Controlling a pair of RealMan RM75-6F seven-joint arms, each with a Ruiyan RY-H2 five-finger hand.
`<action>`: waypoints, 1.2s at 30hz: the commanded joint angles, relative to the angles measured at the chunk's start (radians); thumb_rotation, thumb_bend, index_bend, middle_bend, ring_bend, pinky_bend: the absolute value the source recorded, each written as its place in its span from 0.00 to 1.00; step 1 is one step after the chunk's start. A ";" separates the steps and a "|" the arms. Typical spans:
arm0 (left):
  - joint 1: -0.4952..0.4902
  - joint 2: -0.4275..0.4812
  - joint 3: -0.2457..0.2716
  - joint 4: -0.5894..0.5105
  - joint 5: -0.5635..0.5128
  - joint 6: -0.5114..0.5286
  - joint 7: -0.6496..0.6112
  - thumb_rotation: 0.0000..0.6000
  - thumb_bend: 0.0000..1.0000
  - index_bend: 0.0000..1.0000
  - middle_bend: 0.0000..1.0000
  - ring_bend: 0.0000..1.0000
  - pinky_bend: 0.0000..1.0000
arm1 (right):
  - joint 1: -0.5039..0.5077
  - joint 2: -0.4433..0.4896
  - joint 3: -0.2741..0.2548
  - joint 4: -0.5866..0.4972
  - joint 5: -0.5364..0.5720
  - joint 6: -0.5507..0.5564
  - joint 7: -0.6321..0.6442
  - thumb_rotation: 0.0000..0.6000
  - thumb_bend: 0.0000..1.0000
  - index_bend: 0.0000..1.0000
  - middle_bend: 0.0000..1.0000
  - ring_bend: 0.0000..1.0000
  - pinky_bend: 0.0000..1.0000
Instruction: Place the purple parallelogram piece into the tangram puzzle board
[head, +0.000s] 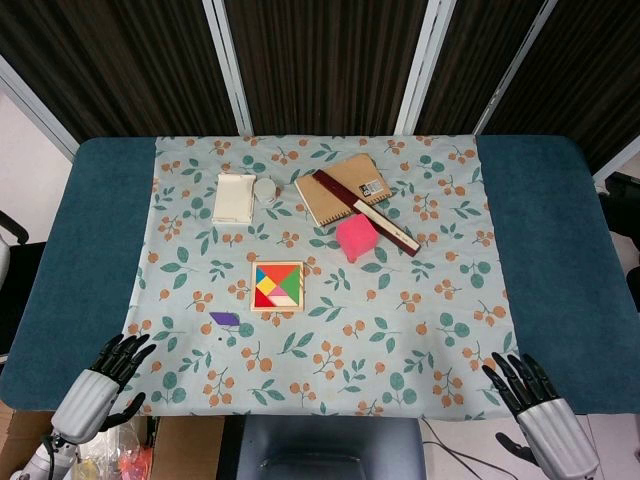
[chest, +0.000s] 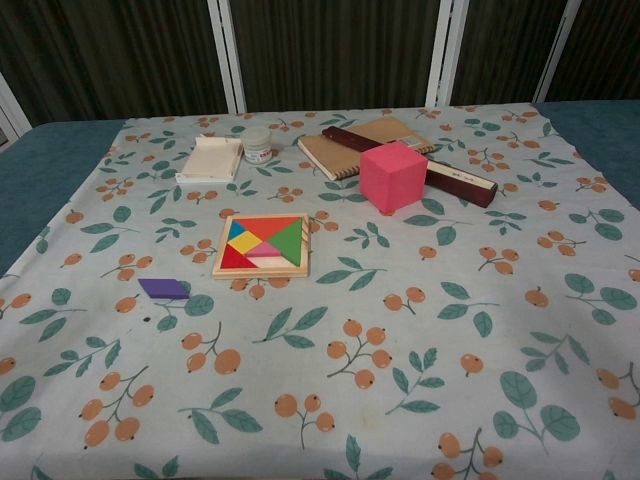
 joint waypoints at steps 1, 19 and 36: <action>-0.003 -0.005 -0.001 0.003 0.001 -0.004 0.002 1.00 0.40 0.00 0.00 0.00 0.00 | 0.002 0.000 0.000 -0.001 0.000 -0.004 0.000 1.00 0.12 0.00 0.00 0.00 0.00; -0.145 -0.254 -0.195 -0.187 -0.224 -0.283 0.243 1.00 0.41 0.24 1.00 1.00 1.00 | 0.013 -0.001 0.011 -0.017 0.026 -0.026 -0.001 1.00 0.12 0.00 0.00 0.00 0.00; -0.244 -0.434 -0.369 -0.149 -0.645 -0.419 0.532 1.00 0.39 0.31 1.00 1.00 1.00 | 0.022 0.005 0.010 -0.028 0.033 -0.039 0.003 1.00 0.12 0.00 0.00 0.00 0.00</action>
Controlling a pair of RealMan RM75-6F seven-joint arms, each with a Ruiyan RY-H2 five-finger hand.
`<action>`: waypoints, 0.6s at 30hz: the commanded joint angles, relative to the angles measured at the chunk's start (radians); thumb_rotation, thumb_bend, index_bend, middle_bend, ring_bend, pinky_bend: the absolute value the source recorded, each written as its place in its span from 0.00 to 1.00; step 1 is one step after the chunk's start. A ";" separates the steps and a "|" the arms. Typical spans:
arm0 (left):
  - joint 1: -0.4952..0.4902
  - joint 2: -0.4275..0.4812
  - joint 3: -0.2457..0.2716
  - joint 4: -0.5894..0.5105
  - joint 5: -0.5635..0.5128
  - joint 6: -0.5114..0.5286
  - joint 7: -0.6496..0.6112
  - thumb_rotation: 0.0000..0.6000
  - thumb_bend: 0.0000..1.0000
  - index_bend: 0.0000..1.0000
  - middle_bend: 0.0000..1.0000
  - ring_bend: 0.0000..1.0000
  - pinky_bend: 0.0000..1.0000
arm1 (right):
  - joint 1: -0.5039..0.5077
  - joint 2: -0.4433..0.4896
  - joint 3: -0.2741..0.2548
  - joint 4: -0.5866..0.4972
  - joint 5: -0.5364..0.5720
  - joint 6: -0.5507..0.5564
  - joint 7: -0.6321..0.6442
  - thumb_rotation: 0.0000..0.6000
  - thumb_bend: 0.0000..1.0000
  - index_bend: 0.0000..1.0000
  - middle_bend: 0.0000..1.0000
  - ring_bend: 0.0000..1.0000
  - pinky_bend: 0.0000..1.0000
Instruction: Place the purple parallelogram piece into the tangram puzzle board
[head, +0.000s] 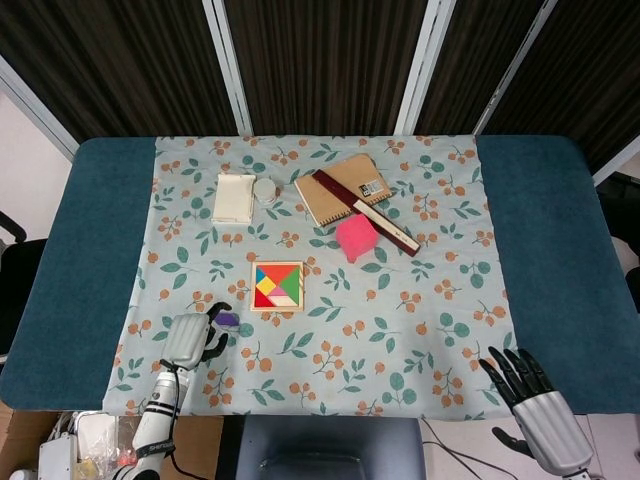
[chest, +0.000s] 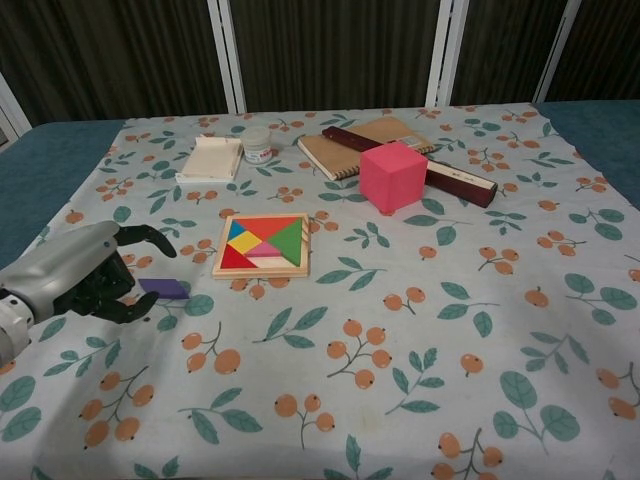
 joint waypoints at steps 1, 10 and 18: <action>-0.018 -0.027 -0.014 0.041 -0.029 -0.012 -0.001 1.00 0.39 0.31 1.00 1.00 1.00 | 0.001 0.001 -0.001 0.000 -0.001 0.001 0.003 1.00 0.12 0.00 0.00 0.00 0.00; -0.040 -0.068 -0.019 0.135 -0.049 -0.005 -0.025 1.00 0.39 0.34 1.00 1.00 1.00 | 0.000 0.001 0.000 0.005 -0.005 0.014 0.014 1.00 0.12 0.00 0.00 0.00 0.00; -0.047 -0.086 -0.007 0.187 -0.051 0.001 -0.040 1.00 0.39 0.37 1.00 1.00 1.00 | -0.002 0.000 -0.002 0.009 -0.007 0.017 0.013 1.00 0.12 0.00 0.00 0.00 0.00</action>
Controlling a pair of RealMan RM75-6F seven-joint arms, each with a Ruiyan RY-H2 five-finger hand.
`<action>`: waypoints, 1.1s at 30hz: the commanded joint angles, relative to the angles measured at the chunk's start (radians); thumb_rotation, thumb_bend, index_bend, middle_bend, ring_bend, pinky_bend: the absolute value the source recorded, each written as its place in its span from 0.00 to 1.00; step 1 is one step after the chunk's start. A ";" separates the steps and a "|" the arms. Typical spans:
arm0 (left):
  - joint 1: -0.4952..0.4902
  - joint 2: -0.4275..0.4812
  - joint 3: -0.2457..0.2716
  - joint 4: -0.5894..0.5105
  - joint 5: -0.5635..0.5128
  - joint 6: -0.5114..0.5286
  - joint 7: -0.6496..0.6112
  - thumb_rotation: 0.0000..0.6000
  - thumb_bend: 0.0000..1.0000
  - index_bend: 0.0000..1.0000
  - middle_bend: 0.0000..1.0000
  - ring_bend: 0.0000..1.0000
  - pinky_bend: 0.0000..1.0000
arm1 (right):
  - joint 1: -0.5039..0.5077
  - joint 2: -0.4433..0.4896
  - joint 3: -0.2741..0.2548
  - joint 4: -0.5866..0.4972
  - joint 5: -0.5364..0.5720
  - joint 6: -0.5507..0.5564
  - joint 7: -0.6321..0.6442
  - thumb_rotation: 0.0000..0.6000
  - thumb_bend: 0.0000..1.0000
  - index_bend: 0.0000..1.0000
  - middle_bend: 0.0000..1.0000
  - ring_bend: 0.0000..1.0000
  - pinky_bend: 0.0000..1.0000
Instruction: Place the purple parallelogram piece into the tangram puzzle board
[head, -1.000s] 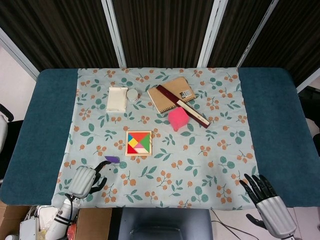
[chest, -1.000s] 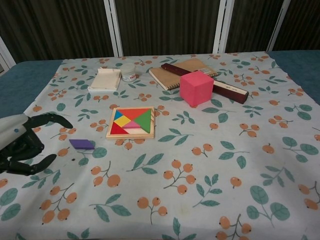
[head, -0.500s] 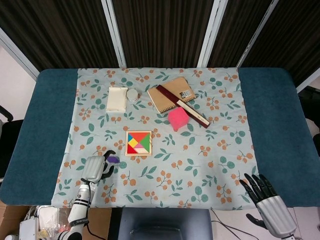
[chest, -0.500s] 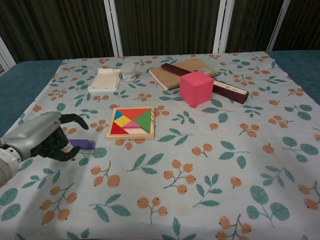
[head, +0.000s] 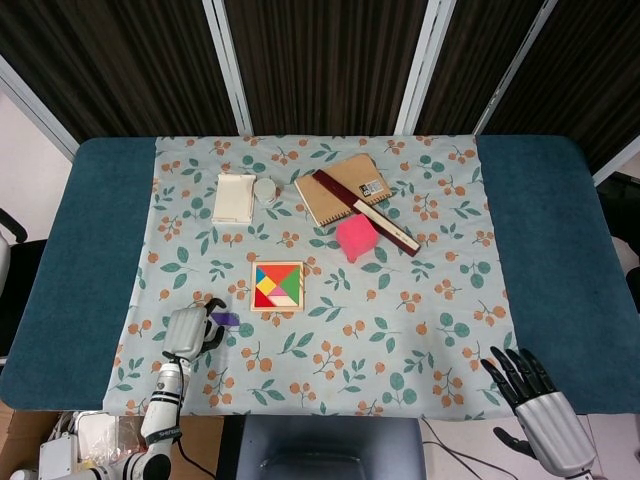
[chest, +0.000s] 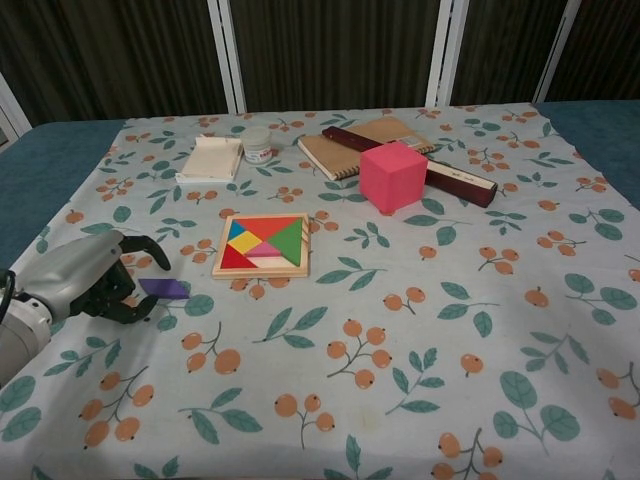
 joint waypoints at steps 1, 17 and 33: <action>-0.002 -0.005 0.004 0.013 0.001 0.004 -0.003 1.00 0.39 0.38 1.00 1.00 1.00 | 0.000 0.000 0.000 0.000 0.000 0.001 0.000 1.00 0.12 0.00 0.00 0.00 0.00; -0.011 -0.037 0.013 0.064 -0.005 0.007 -0.029 1.00 0.39 0.44 1.00 1.00 1.00 | 0.000 0.000 -0.001 0.003 0.000 0.002 0.001 1.00 0.12 0.00 0.00 0.00 0.00; -0.025 -0.028 -0.037 -0.059 -0.020 0.046 -0.031 1.00 0.39 0.53 1.00 1.00 1.00 | 0.003 -0.002 -0.004 -0.001 0.001 -0.010 -0.003 1.00 0.12 0.00 0.00 0.00 0.00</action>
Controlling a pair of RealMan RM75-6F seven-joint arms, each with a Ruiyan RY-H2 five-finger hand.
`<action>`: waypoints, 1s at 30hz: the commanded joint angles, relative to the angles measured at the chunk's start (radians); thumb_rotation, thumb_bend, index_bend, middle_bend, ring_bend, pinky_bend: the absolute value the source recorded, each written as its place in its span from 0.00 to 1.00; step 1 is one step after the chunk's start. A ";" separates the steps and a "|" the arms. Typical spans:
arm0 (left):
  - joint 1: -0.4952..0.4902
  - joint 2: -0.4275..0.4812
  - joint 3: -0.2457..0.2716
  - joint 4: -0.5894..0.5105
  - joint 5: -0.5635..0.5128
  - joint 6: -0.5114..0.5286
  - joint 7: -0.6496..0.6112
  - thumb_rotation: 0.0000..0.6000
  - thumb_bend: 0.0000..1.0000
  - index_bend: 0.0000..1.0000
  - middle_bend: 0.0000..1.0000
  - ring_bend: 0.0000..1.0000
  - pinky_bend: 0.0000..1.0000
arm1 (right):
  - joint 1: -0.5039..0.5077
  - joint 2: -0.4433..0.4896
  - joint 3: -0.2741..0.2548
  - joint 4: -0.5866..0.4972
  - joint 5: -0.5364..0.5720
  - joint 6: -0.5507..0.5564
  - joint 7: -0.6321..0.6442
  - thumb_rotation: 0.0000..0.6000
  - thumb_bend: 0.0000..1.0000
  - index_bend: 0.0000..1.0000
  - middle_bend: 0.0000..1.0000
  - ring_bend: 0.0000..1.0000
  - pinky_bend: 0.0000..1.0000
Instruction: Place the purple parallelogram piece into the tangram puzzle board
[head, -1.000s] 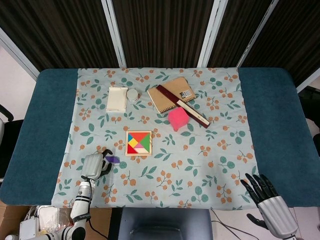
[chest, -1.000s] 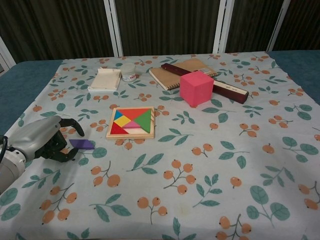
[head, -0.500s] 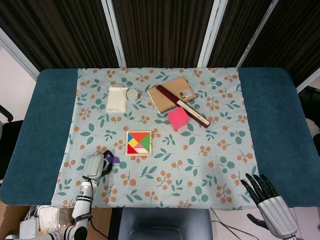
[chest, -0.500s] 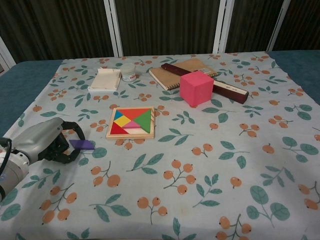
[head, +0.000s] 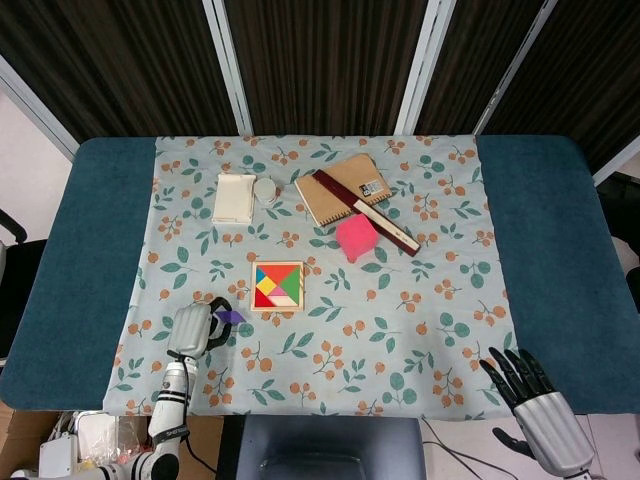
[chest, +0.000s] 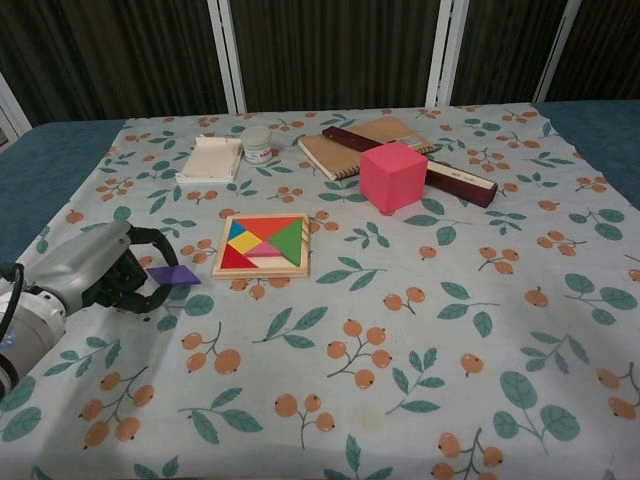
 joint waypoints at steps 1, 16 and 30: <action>-0.013 0.004 -0.031 -0.057 -0.020 0.007 0.014 1.00 0.39 0.53 1.00 1.00 1.00 | 0.000 0.001 0.000 0.000 0.000 0.000 0.002 1.00 0.12 0.00 0.00 0.00 0.00; -0.166 -0.146 -0.150 -0.058 -0.175 0.009 0.229 1.00 0.39 0.53 1.00 1.00 1.00 | 0.017 0.024 -0.007 -0.005 -0.003 -0.008 0.053 1.00 0.12 0.00 0.00 0.00 0.00; -0.274 -0.299 -0.199 0.143 -0.223 0.022 0.273 1.00 0.39 0.53 1.00 1.00 1.00 | 0.041 0.056 -0.007 -0.018 0.011 -0.024 0.123 1.00 0.12 0.00 0.00 0.00 0.00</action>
